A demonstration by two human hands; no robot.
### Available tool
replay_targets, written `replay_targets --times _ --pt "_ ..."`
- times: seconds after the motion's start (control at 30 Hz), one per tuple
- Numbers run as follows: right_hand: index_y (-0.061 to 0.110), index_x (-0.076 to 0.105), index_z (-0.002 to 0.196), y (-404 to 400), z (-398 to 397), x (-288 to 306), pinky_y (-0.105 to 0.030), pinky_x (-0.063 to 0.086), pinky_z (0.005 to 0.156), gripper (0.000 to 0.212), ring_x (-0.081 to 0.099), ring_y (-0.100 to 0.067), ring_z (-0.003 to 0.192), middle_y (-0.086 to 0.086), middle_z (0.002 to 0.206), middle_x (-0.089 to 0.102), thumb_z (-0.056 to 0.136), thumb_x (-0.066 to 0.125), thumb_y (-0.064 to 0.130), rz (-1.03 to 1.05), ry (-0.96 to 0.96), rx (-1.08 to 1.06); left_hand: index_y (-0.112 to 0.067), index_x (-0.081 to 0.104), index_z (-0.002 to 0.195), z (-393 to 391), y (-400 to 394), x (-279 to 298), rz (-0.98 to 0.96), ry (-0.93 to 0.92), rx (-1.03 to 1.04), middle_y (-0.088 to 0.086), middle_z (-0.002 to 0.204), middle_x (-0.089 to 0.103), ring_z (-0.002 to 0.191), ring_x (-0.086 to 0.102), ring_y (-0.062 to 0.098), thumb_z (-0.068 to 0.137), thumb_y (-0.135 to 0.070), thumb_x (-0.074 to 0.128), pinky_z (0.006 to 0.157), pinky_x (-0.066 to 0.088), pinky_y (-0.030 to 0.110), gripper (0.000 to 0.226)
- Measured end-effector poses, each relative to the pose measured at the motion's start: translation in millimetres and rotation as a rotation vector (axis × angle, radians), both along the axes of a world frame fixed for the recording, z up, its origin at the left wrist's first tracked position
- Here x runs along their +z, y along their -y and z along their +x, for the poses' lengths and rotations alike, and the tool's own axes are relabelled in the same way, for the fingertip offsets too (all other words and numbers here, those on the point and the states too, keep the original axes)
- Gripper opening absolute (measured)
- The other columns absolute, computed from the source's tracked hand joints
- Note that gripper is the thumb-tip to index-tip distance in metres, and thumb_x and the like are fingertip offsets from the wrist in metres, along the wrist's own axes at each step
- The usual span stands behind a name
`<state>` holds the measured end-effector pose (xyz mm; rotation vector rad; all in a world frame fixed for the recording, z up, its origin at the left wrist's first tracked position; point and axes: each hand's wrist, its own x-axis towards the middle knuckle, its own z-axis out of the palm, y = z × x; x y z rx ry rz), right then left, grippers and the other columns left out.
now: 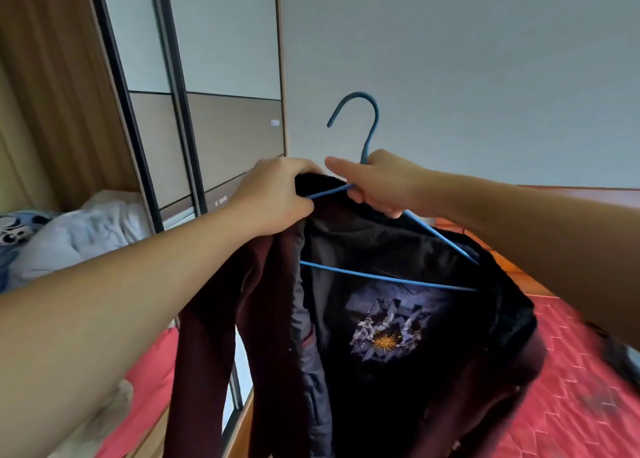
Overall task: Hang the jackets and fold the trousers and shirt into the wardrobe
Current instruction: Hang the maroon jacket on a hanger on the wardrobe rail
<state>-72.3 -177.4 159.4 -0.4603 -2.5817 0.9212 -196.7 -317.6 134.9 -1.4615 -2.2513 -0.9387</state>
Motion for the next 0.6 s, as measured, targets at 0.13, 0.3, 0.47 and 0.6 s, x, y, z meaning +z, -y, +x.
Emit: replay_targets --times 0.13,0.3,0.47,0.6 --pt "0.017 0.045 0.052 -3 2 -13 -0.019 0.030 0.038 0.044 0.031 -0.018 0.030 0.006 0.035 0.034 0.089 0.052 0.040 0.074 0.018 -0.035 -0.041 0.061 0.124 -13 17 8 -0.218 -0.001 -0.119 -0.017 0.111 0.061 0.102 0.057 0.007 0.075 -0.019 0.079 0.083 0.040 0.020 0.057" --pt "0.016 0.041 0.048 -3 6 -14 -0.019 0.032 0.038 0.050 0.032 -0.013 0.029 0.006 0.035 0.033 0.090 0.051 0.041 0.168 0.016 -0.039 -0.044 0.053 0.132 -27 35 15 -0.417 0.020 -0.130 -0.022 0.120 0.058 0.108 0.055 0.000 0.078 -0.010 0.070 0.084 0.037 0.000 0.066" --pt "0.017 0.046 0.050 -8 13 -13 -0.019 0.035 0.037 0.048 0.035 -0.019 0.034 0.007 0.035 0.036 0.092 0.052 0.042 0.113 0.050 -0.056 -0.050 0.053 0.123 -38 49 21 -0.460 0.065 -0.130 -0.034 0.109 0.058 0.096 0.054 -0.018 0.079 -0.008 0.069 0.084 0.040 0.000 0.063" --pt "0.017 0.044 0.044 -14 21 -21 -0.022 0.029 0.038 0.052 0.029 -0.020 0.042 -0.001 0.046 0.034 0.089 0.054 0.040 0.009 0.025 -0.076 -0.044 0.056 0.126 -48 59 20 -0.460 0.093 -0.138 -0.028 0.113 0.063 0.100 0.060 -0.010 0.081 -0.010 0.073 0.090 0.045 0.010 0.059"
